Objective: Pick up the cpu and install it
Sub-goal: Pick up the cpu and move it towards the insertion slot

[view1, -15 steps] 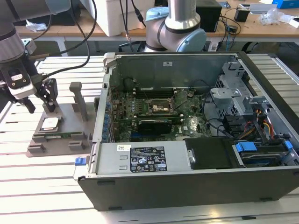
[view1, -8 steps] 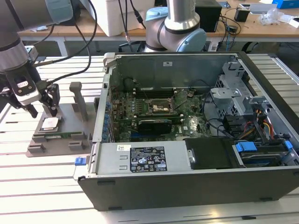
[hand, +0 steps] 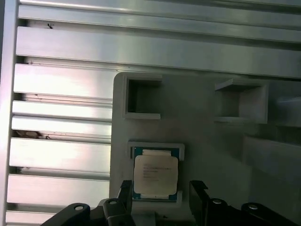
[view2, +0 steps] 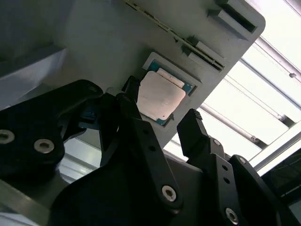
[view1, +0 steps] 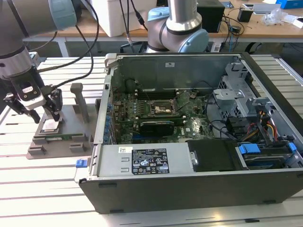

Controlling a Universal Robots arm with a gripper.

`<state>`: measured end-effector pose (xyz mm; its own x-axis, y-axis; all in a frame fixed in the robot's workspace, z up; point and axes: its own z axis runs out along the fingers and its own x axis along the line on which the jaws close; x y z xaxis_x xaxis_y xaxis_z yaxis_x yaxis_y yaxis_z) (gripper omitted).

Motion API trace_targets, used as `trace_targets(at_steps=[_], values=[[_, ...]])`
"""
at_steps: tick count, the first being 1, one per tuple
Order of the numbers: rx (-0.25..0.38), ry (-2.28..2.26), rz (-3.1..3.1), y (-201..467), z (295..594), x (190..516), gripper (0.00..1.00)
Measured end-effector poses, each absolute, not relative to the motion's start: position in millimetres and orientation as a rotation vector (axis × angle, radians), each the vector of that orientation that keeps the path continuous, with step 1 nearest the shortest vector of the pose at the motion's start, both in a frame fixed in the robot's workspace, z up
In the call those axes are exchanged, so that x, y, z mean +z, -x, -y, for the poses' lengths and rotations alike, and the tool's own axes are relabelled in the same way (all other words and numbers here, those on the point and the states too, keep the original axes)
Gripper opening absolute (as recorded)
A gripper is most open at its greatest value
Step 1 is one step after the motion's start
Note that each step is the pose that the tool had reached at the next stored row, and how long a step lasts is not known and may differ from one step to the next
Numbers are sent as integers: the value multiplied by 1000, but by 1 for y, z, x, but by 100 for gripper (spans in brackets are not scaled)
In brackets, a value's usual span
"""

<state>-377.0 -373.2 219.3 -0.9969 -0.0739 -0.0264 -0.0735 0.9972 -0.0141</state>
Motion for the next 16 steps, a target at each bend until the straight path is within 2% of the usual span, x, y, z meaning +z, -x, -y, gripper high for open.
trace_targets(at_steps=[6, 16], values=[[-20, 116, -3113, 377, 373, 200, 60], [-6, 116, -3112, 380, 373, 190, 60]])
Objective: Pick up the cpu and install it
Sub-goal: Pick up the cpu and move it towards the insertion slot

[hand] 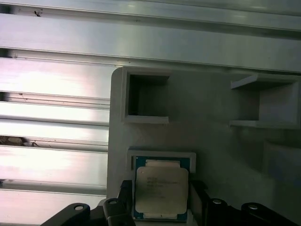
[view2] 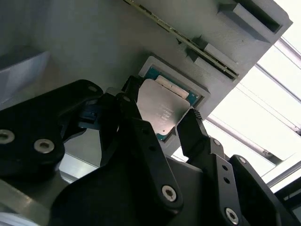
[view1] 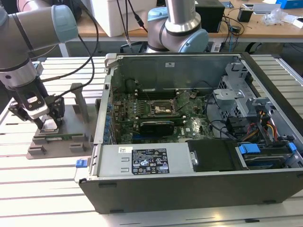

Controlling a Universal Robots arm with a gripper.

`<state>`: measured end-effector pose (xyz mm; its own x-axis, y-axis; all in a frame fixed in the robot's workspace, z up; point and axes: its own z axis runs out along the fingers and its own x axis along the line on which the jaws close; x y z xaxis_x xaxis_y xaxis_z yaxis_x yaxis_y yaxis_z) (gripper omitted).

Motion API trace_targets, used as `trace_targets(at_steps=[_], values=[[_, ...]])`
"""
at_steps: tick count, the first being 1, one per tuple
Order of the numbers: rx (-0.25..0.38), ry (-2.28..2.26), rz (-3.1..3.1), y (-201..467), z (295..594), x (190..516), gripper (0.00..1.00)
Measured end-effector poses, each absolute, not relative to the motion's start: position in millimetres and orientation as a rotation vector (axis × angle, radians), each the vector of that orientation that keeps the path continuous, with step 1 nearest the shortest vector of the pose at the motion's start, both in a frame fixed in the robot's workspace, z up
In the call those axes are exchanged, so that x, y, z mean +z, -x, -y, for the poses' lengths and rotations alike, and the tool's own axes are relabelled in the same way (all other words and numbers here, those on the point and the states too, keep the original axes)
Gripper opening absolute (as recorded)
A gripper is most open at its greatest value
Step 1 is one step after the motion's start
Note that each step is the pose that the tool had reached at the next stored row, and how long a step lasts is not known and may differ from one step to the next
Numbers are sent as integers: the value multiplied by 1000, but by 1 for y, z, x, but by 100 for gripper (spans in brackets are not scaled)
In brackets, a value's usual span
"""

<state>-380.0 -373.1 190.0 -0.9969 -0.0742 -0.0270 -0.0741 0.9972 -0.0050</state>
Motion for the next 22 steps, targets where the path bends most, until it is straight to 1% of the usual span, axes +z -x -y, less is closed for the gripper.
trace_targets(at_steps=[4, 5, 6, 22], values=[[-3, 116, -3112, 380, 373, 188, 60], [-3, 116, -3113, 380, 373, 188, 59], [-3, 116, -3112, 380, 373, 188, 55], [-3, 116, -3112, 380, 373, 189, 55]])
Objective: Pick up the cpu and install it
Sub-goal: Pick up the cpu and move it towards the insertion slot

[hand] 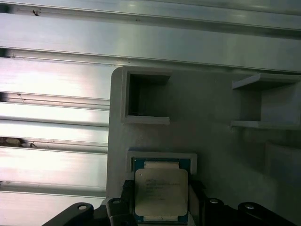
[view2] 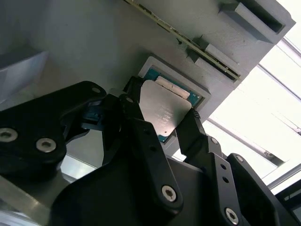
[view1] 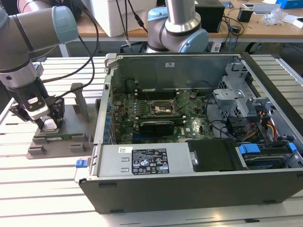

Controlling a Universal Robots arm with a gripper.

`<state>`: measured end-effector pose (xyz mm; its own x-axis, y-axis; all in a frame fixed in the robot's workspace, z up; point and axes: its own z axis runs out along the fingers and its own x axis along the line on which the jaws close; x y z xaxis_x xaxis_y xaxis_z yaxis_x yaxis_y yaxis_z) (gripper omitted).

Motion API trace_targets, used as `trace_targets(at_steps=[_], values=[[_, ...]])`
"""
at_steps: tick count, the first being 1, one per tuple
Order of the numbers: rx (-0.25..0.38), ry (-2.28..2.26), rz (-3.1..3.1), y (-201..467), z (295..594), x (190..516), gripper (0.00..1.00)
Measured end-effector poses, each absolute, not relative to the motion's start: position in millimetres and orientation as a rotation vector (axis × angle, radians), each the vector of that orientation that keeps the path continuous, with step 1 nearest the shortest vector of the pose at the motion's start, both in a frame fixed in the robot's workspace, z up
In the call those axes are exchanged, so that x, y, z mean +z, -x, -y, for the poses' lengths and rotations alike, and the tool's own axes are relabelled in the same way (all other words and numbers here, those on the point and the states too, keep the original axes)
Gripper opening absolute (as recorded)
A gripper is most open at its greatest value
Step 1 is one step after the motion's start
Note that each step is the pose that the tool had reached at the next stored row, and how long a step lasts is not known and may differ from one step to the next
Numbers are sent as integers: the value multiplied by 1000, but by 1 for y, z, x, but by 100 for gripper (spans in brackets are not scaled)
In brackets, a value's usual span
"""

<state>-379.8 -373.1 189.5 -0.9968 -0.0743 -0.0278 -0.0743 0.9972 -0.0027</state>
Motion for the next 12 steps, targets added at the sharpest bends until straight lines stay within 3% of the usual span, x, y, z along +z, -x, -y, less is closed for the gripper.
trace_targets(at_steps=[12], values=[[-3, 116, -3112, 380, 373, 224, 55]])
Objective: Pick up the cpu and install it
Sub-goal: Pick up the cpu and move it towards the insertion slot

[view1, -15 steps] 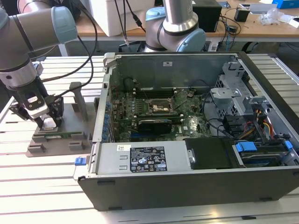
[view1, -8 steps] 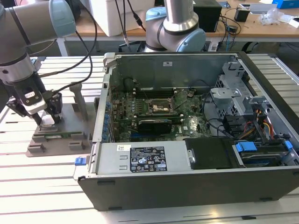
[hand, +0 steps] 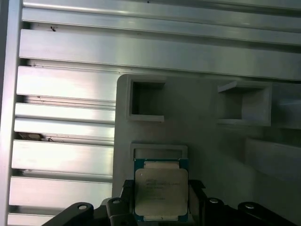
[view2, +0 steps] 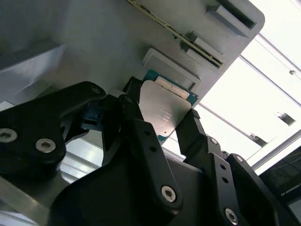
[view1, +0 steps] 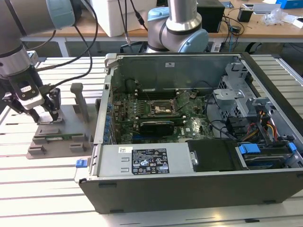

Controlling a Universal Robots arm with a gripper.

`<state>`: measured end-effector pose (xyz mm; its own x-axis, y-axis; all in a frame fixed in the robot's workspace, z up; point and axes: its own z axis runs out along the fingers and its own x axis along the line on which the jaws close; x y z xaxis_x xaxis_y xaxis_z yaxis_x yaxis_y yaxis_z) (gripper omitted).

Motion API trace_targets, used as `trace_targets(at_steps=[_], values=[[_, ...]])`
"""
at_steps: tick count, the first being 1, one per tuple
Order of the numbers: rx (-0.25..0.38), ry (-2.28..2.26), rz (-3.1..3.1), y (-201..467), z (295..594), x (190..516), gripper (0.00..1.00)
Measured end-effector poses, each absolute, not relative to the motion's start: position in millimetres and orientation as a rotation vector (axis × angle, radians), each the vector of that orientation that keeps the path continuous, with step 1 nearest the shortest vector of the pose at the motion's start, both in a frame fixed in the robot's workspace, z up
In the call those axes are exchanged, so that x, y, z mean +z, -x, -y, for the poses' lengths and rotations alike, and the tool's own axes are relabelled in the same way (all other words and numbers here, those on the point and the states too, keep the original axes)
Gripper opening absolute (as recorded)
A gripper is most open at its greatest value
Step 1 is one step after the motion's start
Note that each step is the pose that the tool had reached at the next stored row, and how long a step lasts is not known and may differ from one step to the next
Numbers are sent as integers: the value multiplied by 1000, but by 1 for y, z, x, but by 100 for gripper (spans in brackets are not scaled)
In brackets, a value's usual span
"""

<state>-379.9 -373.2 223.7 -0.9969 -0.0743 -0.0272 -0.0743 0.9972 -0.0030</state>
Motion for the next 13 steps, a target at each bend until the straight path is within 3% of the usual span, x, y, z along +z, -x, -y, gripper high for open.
trace_targets(at_steps=[13], values=[[-3, 116, -3112, 380, 373, 258, 55]])
